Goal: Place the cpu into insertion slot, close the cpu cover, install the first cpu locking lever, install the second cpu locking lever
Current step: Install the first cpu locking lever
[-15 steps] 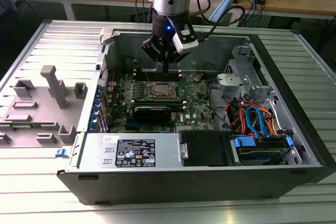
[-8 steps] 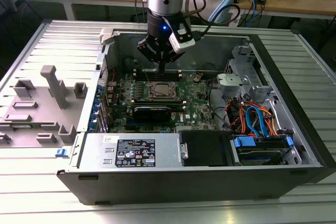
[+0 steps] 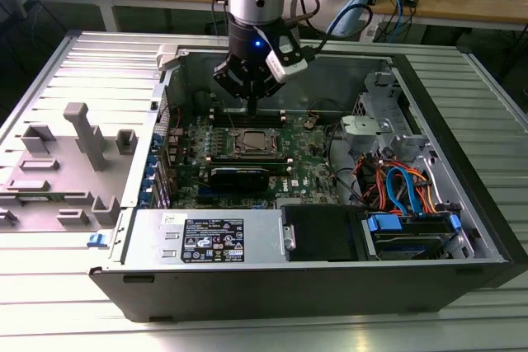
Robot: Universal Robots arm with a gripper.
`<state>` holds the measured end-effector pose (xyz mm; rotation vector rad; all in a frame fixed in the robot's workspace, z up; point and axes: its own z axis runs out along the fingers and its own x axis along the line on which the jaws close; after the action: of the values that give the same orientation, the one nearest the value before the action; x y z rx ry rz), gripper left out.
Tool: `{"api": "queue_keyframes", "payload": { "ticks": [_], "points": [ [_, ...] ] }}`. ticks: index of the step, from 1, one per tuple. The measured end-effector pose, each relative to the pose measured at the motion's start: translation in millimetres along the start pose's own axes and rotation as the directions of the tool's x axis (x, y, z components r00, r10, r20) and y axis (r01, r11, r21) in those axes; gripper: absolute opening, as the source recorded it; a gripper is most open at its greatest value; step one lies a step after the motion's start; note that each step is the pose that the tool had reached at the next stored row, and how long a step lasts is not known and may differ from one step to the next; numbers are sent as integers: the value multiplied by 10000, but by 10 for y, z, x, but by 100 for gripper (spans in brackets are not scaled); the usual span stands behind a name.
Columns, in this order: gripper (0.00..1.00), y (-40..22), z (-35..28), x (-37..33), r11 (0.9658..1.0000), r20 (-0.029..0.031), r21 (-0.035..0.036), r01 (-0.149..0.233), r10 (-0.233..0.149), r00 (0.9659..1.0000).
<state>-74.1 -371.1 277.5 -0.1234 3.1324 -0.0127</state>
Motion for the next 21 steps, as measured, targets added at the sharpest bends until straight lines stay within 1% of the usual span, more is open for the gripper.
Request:
{"api": "queue_keyframes", "payload": {
  "ticks": [2,5,8,9,10,12,13,16,19,20,21],
  "points": [
    [11,5,3,59,10000,19,2,-1,1,10000],
    [11,11,10,138,10000,79,6,-1,1,10000],
    [11,17,27,200,10000,187,14,-10,10,9998],
    [11,21,31,250,10000,239,15,-9,9,9997],
    [11,24,32,284,10000,266,10,-10,10,9996],
    [11,33,39,399,10000,360,-5,-12,12,9994],
    [11,37,43,442,10000,383,-11,-14,14,9993],
    [11,43,52,522,10000,410,-16,-13,13,9992],
    [11,49,59,588,10000,421,-27,-14,15,9991],
    [11,53,65,634,10000,428,-39,-14,16,9991],
    [11,54,68,649,10000,428,-43,-13,15,9991]
  ]
}}
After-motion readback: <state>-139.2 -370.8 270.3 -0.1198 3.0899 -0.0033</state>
